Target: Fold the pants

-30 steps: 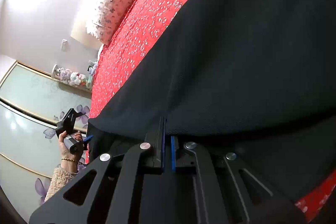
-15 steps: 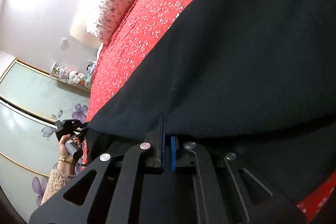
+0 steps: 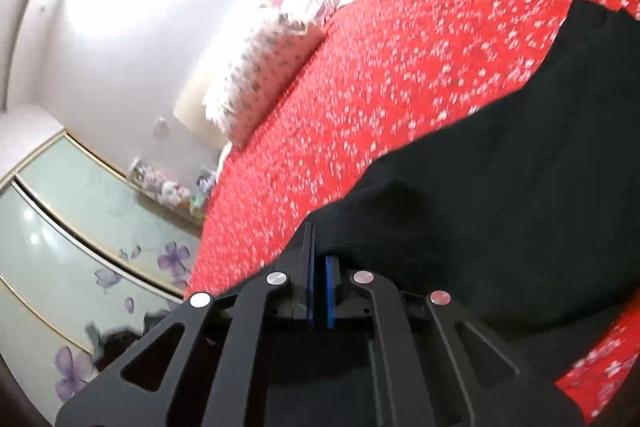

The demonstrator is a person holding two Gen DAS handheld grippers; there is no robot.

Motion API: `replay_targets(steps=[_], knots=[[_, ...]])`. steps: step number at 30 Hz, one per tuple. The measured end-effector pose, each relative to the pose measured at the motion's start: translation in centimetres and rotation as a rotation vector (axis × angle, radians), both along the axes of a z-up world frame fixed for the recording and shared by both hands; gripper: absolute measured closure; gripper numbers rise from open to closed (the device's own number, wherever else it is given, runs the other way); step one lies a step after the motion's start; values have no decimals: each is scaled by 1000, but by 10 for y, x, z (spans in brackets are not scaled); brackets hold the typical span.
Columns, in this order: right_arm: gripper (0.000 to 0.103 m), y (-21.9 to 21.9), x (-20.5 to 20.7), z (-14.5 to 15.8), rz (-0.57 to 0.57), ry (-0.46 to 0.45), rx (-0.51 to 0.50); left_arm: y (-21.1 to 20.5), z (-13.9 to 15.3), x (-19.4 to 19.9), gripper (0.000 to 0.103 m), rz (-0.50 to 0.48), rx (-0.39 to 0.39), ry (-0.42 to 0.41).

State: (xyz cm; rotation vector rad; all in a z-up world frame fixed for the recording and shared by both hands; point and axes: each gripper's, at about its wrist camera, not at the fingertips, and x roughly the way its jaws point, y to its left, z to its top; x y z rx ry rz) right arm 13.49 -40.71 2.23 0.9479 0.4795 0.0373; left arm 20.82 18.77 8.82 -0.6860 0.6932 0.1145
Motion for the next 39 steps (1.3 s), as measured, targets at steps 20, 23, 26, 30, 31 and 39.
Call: replay_targets(steps=[20, 23, 26, 30, 31, 39], knots=[[99, -20, -28, -36, -43, 144, 68, 51, -73, -145, 49, 133, -199, -5], [99, -19, -28, -35, -42, 145, 61, 81, -76, -135, 49, 155, -289, 31], [99, -18, -28, -33, -39, 143, 57, 102, -78, -131, 52, 179, -330, 35], [99, -18, -27, -33, -37, 144, 60, 120, -83, -129, 62, 210, -354, 67], [99, -18, -27, -32, -36, 144, 61, 122, -84, -128, 66, 218, -353, 88], [99, -18, -26, -33, -25, 145, 68, 114, -76, -126, 54, 207, -284, 184]])
